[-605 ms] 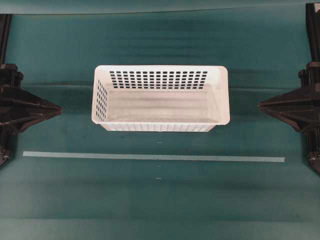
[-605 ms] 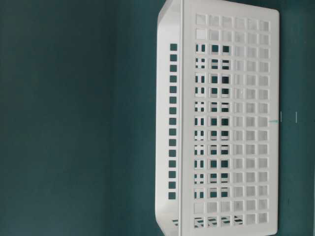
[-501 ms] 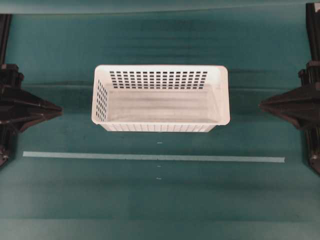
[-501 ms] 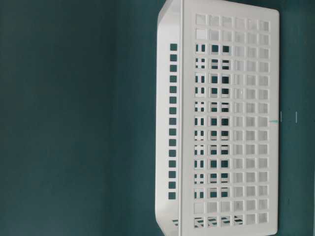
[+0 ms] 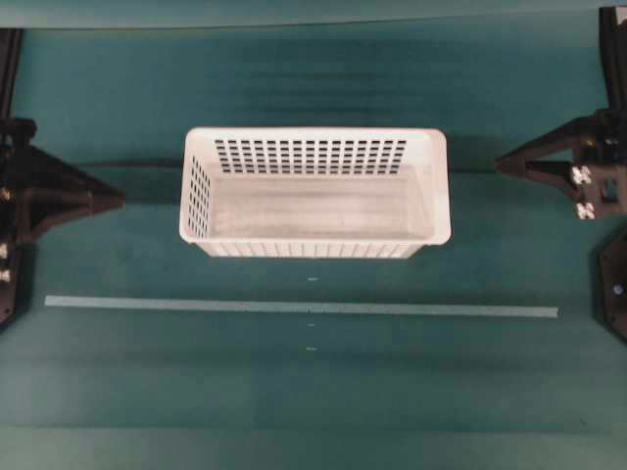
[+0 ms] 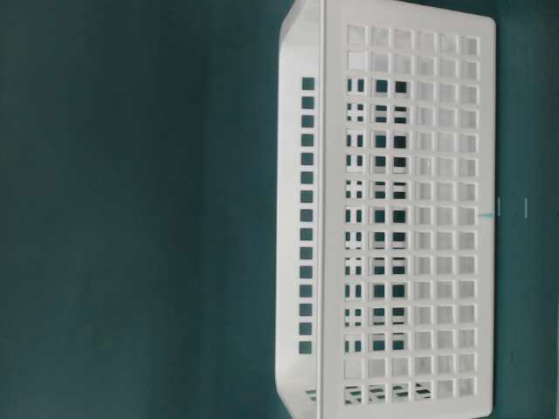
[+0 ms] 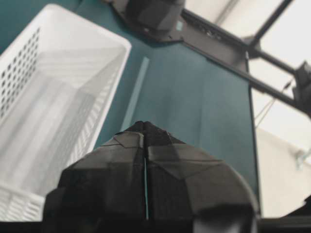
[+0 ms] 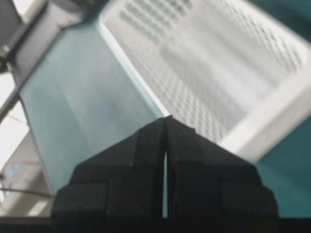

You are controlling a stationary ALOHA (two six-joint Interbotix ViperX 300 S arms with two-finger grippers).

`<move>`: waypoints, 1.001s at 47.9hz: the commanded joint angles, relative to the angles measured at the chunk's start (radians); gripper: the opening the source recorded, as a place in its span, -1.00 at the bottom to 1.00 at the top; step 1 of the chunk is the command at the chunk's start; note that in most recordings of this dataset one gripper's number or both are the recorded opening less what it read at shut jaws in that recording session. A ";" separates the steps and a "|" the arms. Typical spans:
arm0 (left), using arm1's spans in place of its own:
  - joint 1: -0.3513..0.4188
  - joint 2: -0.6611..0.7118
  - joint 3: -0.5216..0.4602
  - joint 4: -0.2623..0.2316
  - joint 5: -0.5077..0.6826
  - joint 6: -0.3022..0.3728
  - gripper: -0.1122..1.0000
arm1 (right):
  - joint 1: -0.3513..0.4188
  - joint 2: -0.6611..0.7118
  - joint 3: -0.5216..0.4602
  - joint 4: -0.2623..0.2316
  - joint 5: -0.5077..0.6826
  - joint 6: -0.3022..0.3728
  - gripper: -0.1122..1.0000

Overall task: Lift the white basket with both hands.
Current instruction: 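Raise both grippers from rest toward the basket's short ends, then move left gripper to basket's left rim, right gripper to right rim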

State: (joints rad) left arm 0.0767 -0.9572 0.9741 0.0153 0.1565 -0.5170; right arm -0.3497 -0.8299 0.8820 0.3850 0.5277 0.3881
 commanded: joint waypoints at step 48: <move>0.178 0.459 -0.360 0.012 0.609 -0.581 -0.90 | -0.046 0.558 -0.453 -0.259 0.629 0.480 -0.78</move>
State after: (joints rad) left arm 0.2485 -0.5323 0.6673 0.0199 0.7317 -1.0968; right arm -0.4004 -0.2838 0.4571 0.1503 1.1382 0.8529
